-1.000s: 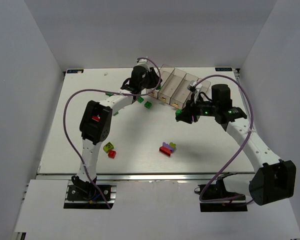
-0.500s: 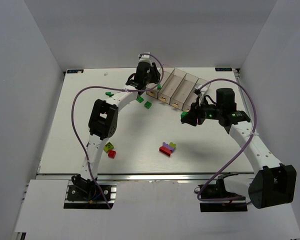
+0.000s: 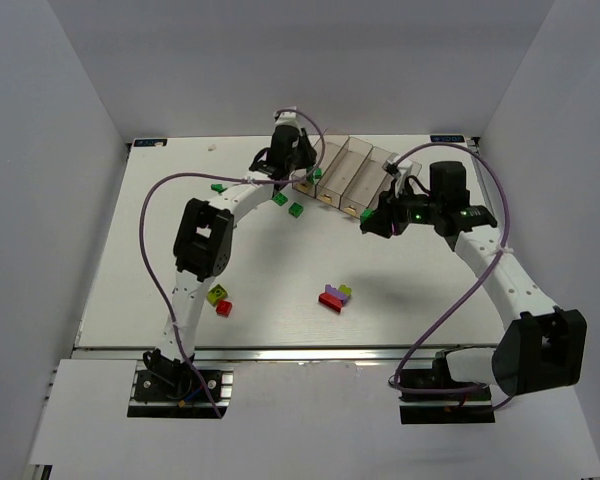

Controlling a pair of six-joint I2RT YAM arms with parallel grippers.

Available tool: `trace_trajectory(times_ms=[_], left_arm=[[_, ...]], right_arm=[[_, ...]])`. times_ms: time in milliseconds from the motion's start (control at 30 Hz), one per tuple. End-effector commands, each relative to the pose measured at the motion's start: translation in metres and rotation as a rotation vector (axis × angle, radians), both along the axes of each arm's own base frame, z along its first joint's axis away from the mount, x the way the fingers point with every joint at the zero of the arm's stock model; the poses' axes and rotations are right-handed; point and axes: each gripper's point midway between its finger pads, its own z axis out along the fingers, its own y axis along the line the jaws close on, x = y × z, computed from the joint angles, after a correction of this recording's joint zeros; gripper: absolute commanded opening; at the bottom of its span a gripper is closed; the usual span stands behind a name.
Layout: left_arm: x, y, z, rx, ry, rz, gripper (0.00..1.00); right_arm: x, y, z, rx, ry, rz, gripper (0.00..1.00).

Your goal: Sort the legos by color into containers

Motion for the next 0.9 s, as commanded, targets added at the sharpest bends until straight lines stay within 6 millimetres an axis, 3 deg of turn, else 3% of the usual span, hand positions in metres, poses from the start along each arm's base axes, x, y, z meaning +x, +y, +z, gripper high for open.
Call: trace_trajectory(times_ms=[0,33,67,100,133,167,200,233,267,300,333,367,400,433,467,500,533,567,600,633,667,700,867], left_arm=[[-0.027,0.028,0.118,-0.135,-0.109,0.024,0.28],[-0.036,0.041,0.123,-0.154,-0.101,0.029,0.17],[-0.056,0.050,0.089,-0.147,-0.020,0.017,0.08],[-0.071,0.058,0.089,-0.169,0.000,0.016,0.06],[-0.089,0.076,0.119,-0.197,-0.033,0.022,0.06],[-0.116,0.084,0.082,-0.179,0.064,0.000,0.08],[-0.131,0.093,0.076,-0.172,0.092,0.005,0.11],[-0.152,0.110,0.085,-0.166,0.110,0.015,0.17],[-0.174,0.120,0.057,-0.137,0.180,0.018,0.28],[-0.187,0.128,0.052,-0.113,0.198,0.018,0.32],[-0.206,0.138,0.060,-0.102,0.201,0.019,0.35],[-0.223,0.148,0.042,-0.073,0.239,0.034,0.39],[-0.234,0.154,0.039,-0.067,0.248,0.042,0.41],[-0.246,0.159,0.036,-0.064,0.258,0.048,0.43],[-0.257,0.163,0.052,-0.085,0.214,0.050,0.45],[-0.269,0.169,0.039,-0.087,0.240,0.072,0.46],[-0.278,0.174,0.038,-0.089,0.248,0.088,0.47],[-0.286,0.179,0.049,-0.106,0.214,0.101,0.47],[-0.295,0.185,0.038,-0.112,0.237,0.129,0.48],[-0.301,0.191,0.036,-0.114,0.236,0.157,0.48],[-0.308,0.194,0.045,-0.138,0.202,0.166,0.48],[-0.316,0.198,0.034,-0.154,0.222,0.188,0.50],[-0.337,0.217,0.037,-0.168,0.193,0.259,0.58]], right_arm=[[0.030,0.002,0.027,-0.012,-0.090,-0.012,0.00],[0.043,0.004,0.040,-0.020,-0.127,-0.030,0.00],[0.054,0.006,0.032,-0.034,-0.103,-0.036,0.00],[0.062,0.009,0.035,-0.038,-0.108,-0.043,0.00],[0.076,0.012,0.049,-0.045,-0.145,-0.061,0.00],[0.089,0.016,0.040,-0.056,-0.128,-0.071,0.00],[0.098,0.020,0.041,-0.059,-0.129,-0.081,0.00],[0.112,0.025,0.030,-0.085,-0.114,-0.108,0.00],[0.126,0.030,0.046,-0.077,-0.164,-0.127,0.00],[0.135,0.034,0.048,-0.076,-0.176,-0.143,0.00],[0.147,0.040,0.036,-0.094,-0.165,-0.156,0.00],[0.160,0.046,0.051,-0.077,-0.211,-0.163,0.00],[0.168,0.052,0.053,-0.078,-0.225,-0.172,0.00],[0.179,0.057,0.039,-0.089,-0.207,-0.171,0.00],[0.187,0.061,0.038,-0.089,-0.211,-0.178,0.00],[0.198,0.067,0.053,-0.068,-0.256,-0.186,0.00],[0.210,0.071,0.039,-0.079,-0.244,-0.196,0.00],[0.218,0.074,0.037,-0.080,-0.253,-0.202,0.00],[0.226,0.079,0.048,-0.067,-0.291,-0.204,0.00],[0.238,0.083,0.034,-0.077,-0.288,-0.207,0.00],[0.244,0.086,0.030,-0.077,-0.291,-0.205,0.00],[0.255,0.092,0.027,-0.078,-0.304,-0.201,0.00],[0.279,0.104,0.012,-0.080,-0.326,-0.216,0.00]])
